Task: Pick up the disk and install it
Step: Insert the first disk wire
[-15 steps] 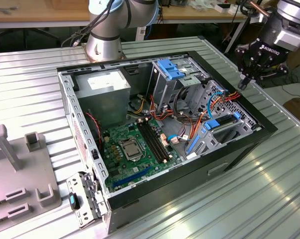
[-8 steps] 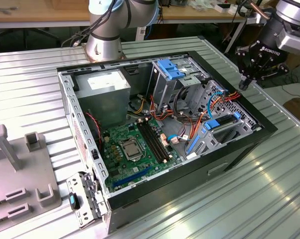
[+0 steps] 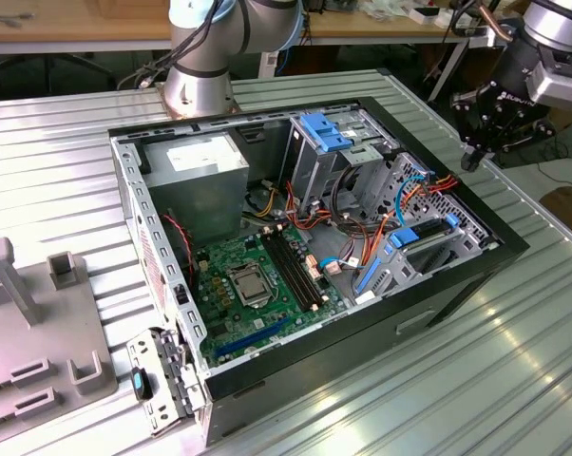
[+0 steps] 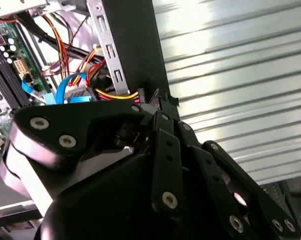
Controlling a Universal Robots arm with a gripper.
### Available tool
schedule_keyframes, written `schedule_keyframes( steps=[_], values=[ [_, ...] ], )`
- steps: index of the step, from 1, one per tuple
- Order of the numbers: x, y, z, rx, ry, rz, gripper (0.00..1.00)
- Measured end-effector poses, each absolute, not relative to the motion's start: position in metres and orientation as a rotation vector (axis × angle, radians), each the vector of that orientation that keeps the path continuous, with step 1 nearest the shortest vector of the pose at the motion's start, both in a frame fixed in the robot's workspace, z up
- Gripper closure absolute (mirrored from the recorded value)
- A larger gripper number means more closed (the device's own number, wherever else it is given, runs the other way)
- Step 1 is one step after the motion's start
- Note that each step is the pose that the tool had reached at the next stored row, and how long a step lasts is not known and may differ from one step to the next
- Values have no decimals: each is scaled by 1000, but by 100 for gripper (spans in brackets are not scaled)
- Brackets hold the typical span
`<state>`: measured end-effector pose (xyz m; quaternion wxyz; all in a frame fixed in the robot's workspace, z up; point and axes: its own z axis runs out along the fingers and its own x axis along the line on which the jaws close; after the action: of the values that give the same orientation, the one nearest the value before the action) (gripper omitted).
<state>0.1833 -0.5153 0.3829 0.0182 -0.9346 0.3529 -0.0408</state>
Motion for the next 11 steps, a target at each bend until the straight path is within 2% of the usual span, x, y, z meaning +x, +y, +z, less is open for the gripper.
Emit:
schedule_keyframes(
  steps=[11],
  values=[
    [180,-515,383,-3001,750,-119,89]
  ],
)
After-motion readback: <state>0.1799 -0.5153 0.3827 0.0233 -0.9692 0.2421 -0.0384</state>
